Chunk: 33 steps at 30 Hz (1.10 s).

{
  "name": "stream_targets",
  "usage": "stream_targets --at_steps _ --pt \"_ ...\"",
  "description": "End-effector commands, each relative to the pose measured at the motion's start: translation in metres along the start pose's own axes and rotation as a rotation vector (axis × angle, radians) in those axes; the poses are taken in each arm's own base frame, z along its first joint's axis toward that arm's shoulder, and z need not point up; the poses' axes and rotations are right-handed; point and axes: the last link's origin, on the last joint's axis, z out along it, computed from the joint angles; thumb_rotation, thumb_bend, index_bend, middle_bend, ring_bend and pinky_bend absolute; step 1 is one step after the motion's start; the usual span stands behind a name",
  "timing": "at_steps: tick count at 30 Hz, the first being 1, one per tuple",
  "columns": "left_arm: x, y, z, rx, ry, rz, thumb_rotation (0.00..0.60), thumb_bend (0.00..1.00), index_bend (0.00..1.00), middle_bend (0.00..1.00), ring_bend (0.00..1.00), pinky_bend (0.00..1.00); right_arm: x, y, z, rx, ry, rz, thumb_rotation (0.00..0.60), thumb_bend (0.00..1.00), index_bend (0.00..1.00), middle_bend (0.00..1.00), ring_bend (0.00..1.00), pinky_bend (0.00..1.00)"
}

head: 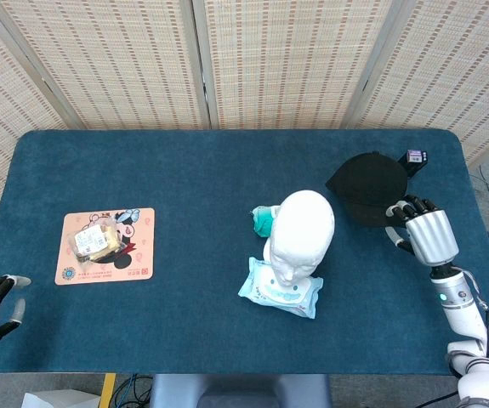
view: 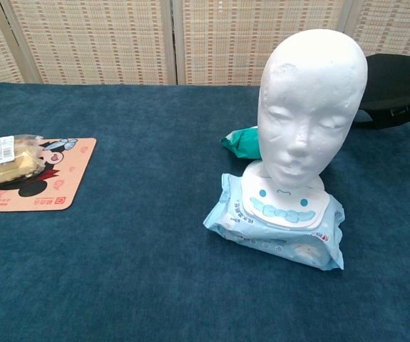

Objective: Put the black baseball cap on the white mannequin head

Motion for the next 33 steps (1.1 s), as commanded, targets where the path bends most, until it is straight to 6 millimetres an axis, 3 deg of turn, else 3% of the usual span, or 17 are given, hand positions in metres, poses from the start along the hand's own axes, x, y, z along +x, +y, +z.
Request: stream_targets --at_steps 1,6,11,17,33 --pt "0.0003 0.0005 -0.0001 -0.001 0.001 0.000 0.600 0.43 0.38 0.42 0.40 0.65 -0.0003 0.0004 0.0001 -0.004 -0.002 0.002 0.600 0.30 0.42 0.51 0.34 0.49" --pt "0.0004 -0.0004 -0.0003 0.000 0.001 -0.001 0.600 0.43 0.38 0.42 0.40 0.66 -0.0011 0.0013 0.0015 -0.013 -0.006 0.015 0.600 0.33 0.41 0.51 0.34 0.49" --pt "0.0005 -0.0009 -0.0005 0.002 0.001 0.000 0.600 0.43 0.38 0.42 0.40 0.65 -0.0004 0.0024 0.0027 -0.022 -0.002 0.032 0.600 0.47 0.41 0.51 0.34 0.49" --pt "0.0004 -0.0008 -0.0009 0.002 0.001 0.001 0.600 0.43 0.38 0.42 0.40 0.65 -0.0004 0.0046 0.0031 -0.041 -0.001 0.046 0.600 0.50 0.42 0.51 0.34 0.49" --pt "0.0002 -0.0011 -0.0013 0.002 -0.001 0.002 0.600 0.43 0.38 0.42 0.40 0.66 0.0030 0.0033 0.0025 -0.057 0.043 0.066 0.600 0.50 0.66 0.55 0.36 0.49"
